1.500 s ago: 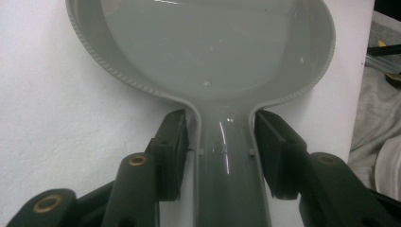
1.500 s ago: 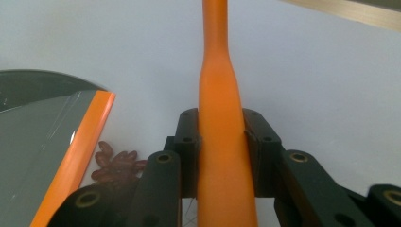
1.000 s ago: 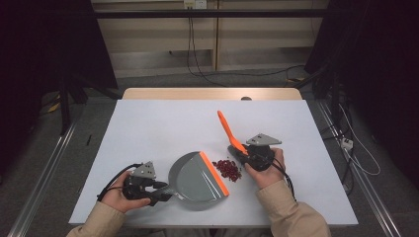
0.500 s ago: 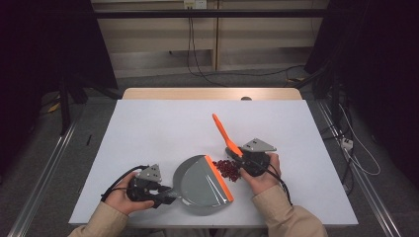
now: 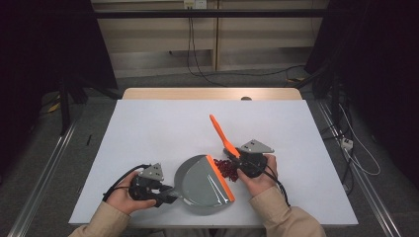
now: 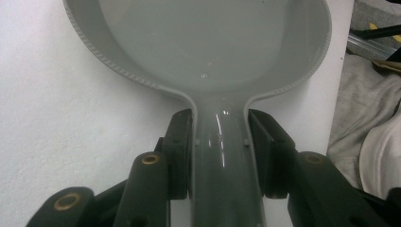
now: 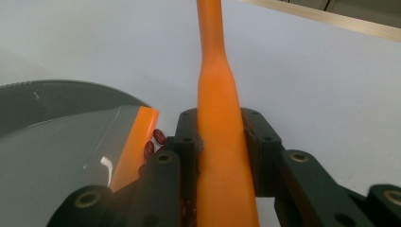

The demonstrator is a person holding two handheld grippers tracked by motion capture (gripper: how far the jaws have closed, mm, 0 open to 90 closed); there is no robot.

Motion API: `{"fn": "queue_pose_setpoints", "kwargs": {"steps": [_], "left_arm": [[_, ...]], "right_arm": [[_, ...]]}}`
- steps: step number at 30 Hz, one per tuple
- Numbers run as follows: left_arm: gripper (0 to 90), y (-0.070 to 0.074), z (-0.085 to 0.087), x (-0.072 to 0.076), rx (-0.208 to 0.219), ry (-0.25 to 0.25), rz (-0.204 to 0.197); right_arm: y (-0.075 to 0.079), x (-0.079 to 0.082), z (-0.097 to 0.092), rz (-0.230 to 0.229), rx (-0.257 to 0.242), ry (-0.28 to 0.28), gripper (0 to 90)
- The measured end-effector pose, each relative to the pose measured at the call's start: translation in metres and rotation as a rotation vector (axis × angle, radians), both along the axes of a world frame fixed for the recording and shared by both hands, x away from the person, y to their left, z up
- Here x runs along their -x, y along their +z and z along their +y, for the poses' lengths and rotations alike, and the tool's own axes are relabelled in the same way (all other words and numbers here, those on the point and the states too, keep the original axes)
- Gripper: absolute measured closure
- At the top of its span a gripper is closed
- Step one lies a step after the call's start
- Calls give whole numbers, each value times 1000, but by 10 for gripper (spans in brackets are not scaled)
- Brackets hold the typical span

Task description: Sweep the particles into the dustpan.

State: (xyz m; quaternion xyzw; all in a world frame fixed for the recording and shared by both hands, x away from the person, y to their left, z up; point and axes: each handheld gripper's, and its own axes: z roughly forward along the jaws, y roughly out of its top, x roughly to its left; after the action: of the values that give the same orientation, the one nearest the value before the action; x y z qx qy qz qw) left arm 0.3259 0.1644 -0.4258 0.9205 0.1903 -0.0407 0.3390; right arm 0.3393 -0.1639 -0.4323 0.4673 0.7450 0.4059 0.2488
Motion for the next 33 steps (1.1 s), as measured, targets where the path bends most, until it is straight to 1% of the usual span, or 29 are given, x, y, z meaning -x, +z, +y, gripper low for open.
{"fn": "queue_pose_setpoints", "kwargs": {"steps": [2,4,5,6,7,8,10,11,12,13,14,15,16,17,18,20,23,24,28,29,30,31,33], "left_arm": [[625,0,-1,-1,6,-9,3],[625,-1,-1,-1,7,-6,8],[625,0,-1,-2,3,-9,8],[625,0,-2,-1,-8,0,5],[625,0,-2,-1,-2,3,5],[625,0,-3,-2,8,-2,14],[625,-1,-4,-2,7,0,19],[625,0,-5,-3,3,-3,21],[625,0,-5,-3,-10,-1,10],[625,0,-6,-2,-3,8,14],[625,0,-6,-2,-4,10,14],[625,-1,-7,-3,7,5,24],[625,0,-7,-4,2,-2,22],[625,0,-7,-3,-4,9,20],[625,-1,-8,-3,4,6,27],[625,-1,-8,-4,1,2,25],[625,-1,-9,-4,2,4,25],[625,0,-9,-4,-7,11,20],[625,0,-10,-4,-2,23,21],[625,0,-10,-4,-5,18,16],[626,-1,-10,-5,5,18,24],[626,-1,-10,-5,5,20,25],[626,-1,-11,-4,10,28,28]], "right_arm": [[0,0,1,0,-1,-1,707],[0,1,3,4,-8,5,706],[0,1,4,2,-7,4,706],[0,1,5,3,-10,7,706],[0,2,6,4,-19,8,706],[0,2,6,4,-22,7,706],[0,2,8,6,-27,8,706],[-1,2,9,6,-31,4,706],[0,2,10,11,-33,7,705],[0,2,10,13,-43,8,705],[0,2,11,12,-45,7,705],[-1,2,13,13,-46,10,705],[-1,2,14,11,-46,11,705],[-1,3,15,10,-48,9,705],[-1,3,17,13,-52,13,704],[-1,3,19,14,-67,11,704],[-1,4,21,10,-60,16,703],[-1,4,22,10,-62,18,703],[-2,6,24,6,-73,13,702],[-2,6,25,8,-75,16,702],[-2,7,26,7,-81,13,703],[-2,7,27,5,-88,18,702],[-2,8,30,1,-83,20,702]]}}
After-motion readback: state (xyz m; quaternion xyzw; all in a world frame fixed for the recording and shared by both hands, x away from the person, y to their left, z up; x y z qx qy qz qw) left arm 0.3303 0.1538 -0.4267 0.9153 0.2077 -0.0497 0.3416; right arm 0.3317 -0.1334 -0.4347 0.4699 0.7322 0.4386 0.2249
